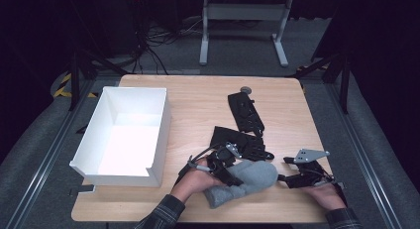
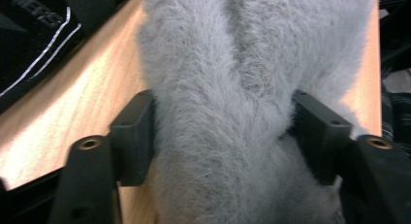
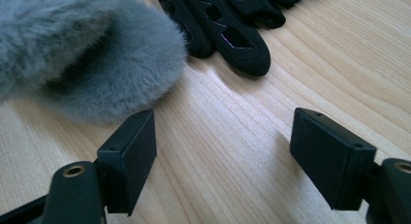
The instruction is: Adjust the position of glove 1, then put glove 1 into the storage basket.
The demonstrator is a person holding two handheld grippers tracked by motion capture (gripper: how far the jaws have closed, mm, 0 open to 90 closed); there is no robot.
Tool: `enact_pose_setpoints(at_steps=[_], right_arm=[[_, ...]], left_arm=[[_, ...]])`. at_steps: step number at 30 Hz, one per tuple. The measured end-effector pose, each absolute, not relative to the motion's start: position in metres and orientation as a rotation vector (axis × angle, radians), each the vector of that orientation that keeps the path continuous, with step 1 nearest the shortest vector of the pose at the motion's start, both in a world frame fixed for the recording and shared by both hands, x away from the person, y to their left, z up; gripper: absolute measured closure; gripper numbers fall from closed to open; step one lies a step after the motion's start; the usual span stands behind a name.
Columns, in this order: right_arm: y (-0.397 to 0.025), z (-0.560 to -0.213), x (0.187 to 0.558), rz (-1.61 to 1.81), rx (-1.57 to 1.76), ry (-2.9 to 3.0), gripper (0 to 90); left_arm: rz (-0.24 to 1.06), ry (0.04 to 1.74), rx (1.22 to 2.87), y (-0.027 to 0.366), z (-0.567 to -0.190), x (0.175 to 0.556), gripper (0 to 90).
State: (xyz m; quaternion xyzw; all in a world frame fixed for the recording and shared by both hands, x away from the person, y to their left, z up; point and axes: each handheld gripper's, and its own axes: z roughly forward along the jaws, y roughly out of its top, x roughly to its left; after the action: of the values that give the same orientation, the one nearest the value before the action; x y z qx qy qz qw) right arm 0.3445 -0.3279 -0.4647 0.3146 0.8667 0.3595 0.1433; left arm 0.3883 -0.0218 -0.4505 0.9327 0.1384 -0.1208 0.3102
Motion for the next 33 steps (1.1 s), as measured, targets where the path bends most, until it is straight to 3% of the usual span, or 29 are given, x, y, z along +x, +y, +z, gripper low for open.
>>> enact_pose_setpoints(at_steps=[4, 5, 11, 19, 33], right_arm=[[-0.328, -0.465, 0.344, 1.037, 0.905, 2.499, 25.5], [-0.328, -0.465, 0.344, 1.039, 0.905, 2.498, 25.5], [-0.329, -0.467, 0.344, 1.057, 0.896, 2.490, 22.8], [-0.329, -0.469, 0.343, 1.071, 0.891, 2.476, 18.8], [-0.328, -0.469, 0.344, 1.065, 0.892, 2.479, 16.8]], left_arm=[[-0.380, 0.363, 2.470, -0.023, -0.450, 0.389, 52.2], [-0.386, 0.358, 2.471, -0.023, -0.450, 0.388, 58.1], [-0.374, 0.380, 2.469, -0.021, -0.445, 0.386, 67.4], [-0.335, 0.397, 2.436, -0.015, -0.431, 0.380, 70.0], [-0.138, 0.472, 2.329, 0.011, -0.389, 0.378, 69.9]])
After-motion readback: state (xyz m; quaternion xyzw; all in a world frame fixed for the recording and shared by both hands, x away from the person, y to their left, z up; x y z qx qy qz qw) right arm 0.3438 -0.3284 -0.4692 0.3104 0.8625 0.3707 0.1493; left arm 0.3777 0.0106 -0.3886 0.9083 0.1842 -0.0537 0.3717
